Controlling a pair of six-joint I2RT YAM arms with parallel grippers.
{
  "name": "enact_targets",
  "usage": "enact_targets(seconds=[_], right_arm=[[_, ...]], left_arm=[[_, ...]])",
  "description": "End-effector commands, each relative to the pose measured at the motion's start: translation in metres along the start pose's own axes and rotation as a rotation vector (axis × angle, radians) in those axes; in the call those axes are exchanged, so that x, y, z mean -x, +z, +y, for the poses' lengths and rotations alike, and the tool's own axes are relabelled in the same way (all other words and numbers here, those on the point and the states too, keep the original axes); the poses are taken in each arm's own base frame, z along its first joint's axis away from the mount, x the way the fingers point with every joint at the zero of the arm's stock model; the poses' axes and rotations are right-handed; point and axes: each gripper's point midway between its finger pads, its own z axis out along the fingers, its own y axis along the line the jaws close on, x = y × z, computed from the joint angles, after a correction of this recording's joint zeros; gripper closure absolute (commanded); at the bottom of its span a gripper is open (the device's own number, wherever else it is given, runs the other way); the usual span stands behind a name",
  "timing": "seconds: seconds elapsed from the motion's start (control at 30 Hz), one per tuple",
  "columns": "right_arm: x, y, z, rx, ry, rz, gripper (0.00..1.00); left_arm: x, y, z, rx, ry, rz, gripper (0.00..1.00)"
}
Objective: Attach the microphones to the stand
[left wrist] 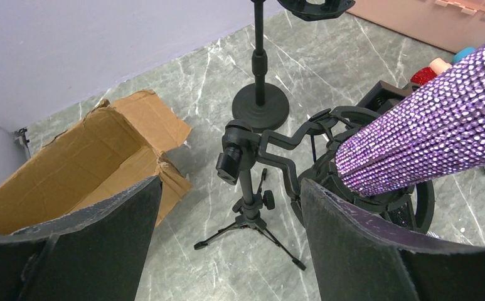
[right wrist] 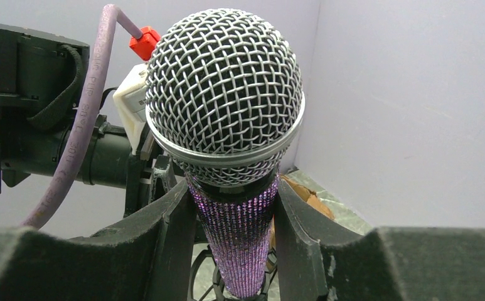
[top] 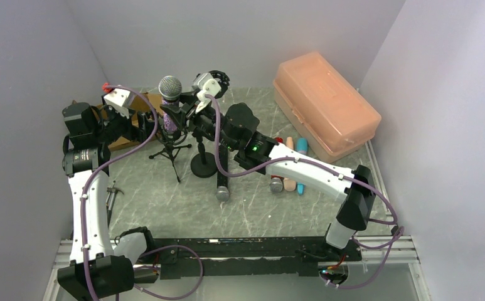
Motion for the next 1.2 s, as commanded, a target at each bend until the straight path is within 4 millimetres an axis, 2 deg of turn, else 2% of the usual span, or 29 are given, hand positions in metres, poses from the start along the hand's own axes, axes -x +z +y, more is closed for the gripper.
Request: enact_targets(seconds=[0.0,0.17,0.33,0.57,0.7,0.87,0.9,0.93,0.97,1.03,1.1,1.17], right_arm=[[-0.121,-0.02,-0.015,-0.049,-0.046,0.346,1.0],[-0.141,-0.023,-0.026,-0.101,-0.094,0.42,1.0],[-0.146,-0.031,-0.044,-0.235,-0.119,0.428,1.0],[-0.156,-0.037,-0.039,-0.332,-0.186,0.447,1.0],[-0.156,-0.041,-0.037,-0.345,-0.158,0.419,1.0],[-0.149,-0.036,-0.028,-0.31,-0.1,0.373,0.99],[-0.145,-0.033,-0.023,-0.285,-0.077,0.362,0.91],[-0.141,-0.031,-0.018,-0.257,-0.055,0.351,0.77],[-0.136,-0.028,-0.011,-0.227,-0.029,0.335,0.55],[-0.126,-0.025,-0.002,-0.193,0.037,0.309,0.31],[-0.11,-0.023,0.003,-0.165,0.08,0.284,0.2],[-0.09,-0.023,0.007,-0.14,0.105,0.263,0.13]], left_arm=[[-0.008,0.001,-0.004,-0.015,-0.011,0.019,0.14],[-0.003,0.0,-0.006,-0.015,-0.009,0.011,0.14],[-0.003,-0.001,-0.006,-0.01,-0.011,0.013,0.14],[-0.004,-0.002,-0.006,-0.011,-0.01,0.017,0.14],[-0.003,-0.002,-0.006,-0.009,-0.005,0.015,0.14],[-0.005,-0.001,-0.006,-0.007,-0.009,0.018,0.14],[-0.005,-0.001,-0.005,-0.007,-0.008,0.015,0.14],[-0.004,-0.001,-0.005,-0.006,-0.008,0.013,0.14],[-0.003,-0.001,-0.004,-0.003,-0.006,0.011,0.14],[-0.002,0.001,-0.001,0.006,0.0,0.007,0.14],[0.001,0.003,0.004,0.02,0.007,0.006,0.14],[0.003,0.006,0.008,0.027,0.004,0.011,0.14]])
